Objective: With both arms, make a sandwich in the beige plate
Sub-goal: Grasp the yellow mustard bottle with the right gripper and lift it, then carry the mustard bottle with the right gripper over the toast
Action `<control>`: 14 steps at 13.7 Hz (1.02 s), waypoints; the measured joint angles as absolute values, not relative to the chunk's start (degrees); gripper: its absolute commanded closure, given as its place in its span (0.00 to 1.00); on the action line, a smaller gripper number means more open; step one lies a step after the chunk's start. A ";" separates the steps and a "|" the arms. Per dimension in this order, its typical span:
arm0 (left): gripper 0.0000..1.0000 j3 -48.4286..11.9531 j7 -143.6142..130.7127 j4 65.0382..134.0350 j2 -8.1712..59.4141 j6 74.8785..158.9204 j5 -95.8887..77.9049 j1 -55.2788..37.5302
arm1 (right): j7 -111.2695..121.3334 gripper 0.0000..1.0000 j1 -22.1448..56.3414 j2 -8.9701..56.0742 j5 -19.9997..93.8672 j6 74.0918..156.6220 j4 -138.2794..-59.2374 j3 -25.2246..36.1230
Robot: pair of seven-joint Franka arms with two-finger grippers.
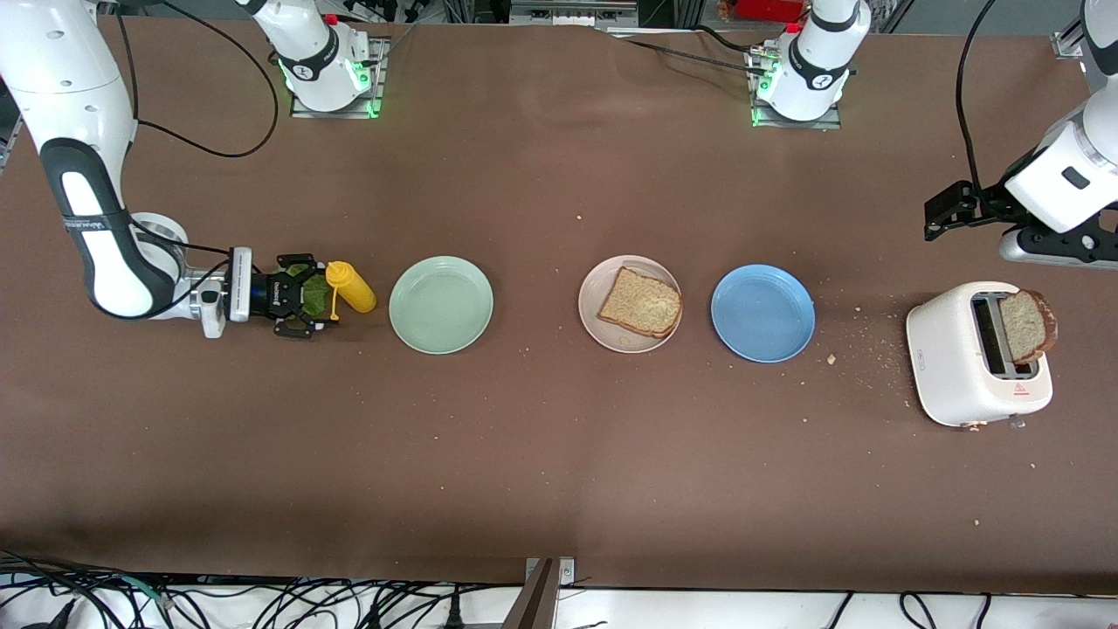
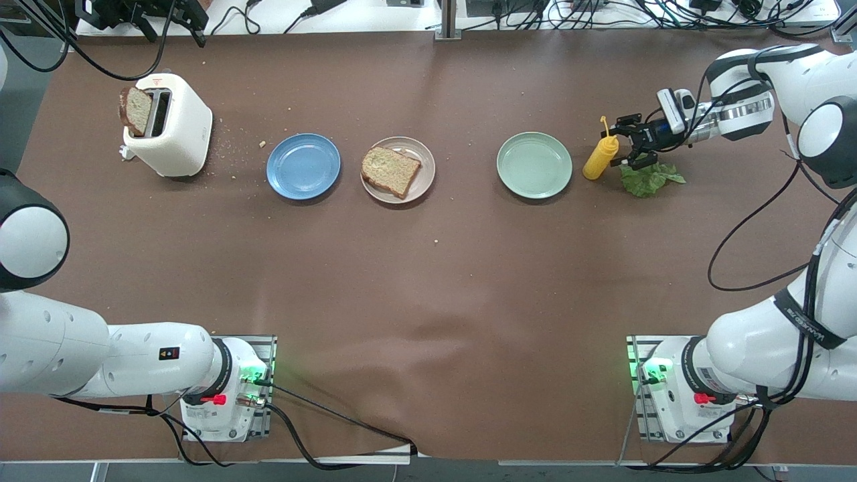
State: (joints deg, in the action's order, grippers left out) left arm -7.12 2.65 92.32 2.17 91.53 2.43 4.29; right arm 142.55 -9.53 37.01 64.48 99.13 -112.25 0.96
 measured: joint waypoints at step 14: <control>0.00 -6.99 2.65 92.20 1.71 91.90 2.43 4.60 | 141.36 1.00 -5.69 36.54 63.33 101.34 -112.50 0.94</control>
